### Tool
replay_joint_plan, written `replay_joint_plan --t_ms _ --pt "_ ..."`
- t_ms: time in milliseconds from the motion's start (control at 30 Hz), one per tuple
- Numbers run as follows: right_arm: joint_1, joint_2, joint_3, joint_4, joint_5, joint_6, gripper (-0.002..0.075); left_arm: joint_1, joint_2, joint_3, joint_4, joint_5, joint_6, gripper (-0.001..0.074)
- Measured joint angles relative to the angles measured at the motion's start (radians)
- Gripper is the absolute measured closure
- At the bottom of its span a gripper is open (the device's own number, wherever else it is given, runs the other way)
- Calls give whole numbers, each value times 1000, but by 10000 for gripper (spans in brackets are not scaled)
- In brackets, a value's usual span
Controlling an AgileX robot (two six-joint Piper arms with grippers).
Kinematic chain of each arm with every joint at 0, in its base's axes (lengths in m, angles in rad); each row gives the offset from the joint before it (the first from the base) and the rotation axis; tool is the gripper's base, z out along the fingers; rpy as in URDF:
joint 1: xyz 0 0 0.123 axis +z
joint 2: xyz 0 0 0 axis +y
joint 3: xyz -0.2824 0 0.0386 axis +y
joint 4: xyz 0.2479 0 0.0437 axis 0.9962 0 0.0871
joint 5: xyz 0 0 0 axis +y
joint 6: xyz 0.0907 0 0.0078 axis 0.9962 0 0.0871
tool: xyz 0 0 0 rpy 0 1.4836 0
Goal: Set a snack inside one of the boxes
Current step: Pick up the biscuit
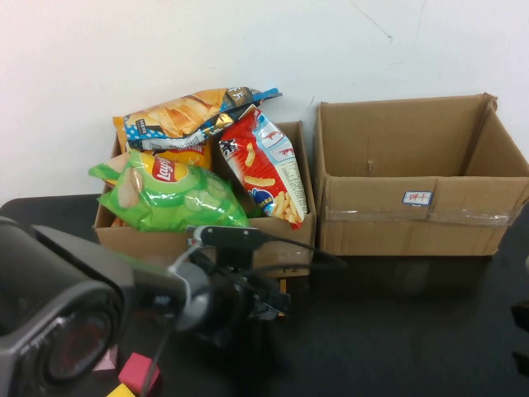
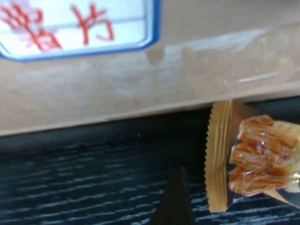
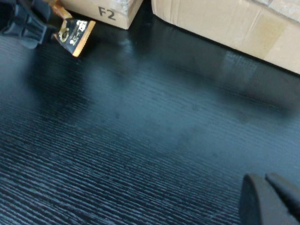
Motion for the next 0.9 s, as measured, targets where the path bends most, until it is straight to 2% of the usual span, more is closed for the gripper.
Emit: replay_joint_plan --t_ms 200,533,733,800,900 --pt "0 0 0 0 -2 0 727 88 22 -30 9 185 -2 178" --pt "0 0 4 -1 -2 0 727 98 61 -97 16 245 0 194" --pt "0 0 8 -2 -2 0 727 98 78 -107 16 257 12 311" --pt "0 0 8 -3 -2 0 727 98 78 -107 16 271 17 384" --pt "0 0 8 -3 -2 0 727 98 78 -109 16 297 19 530"
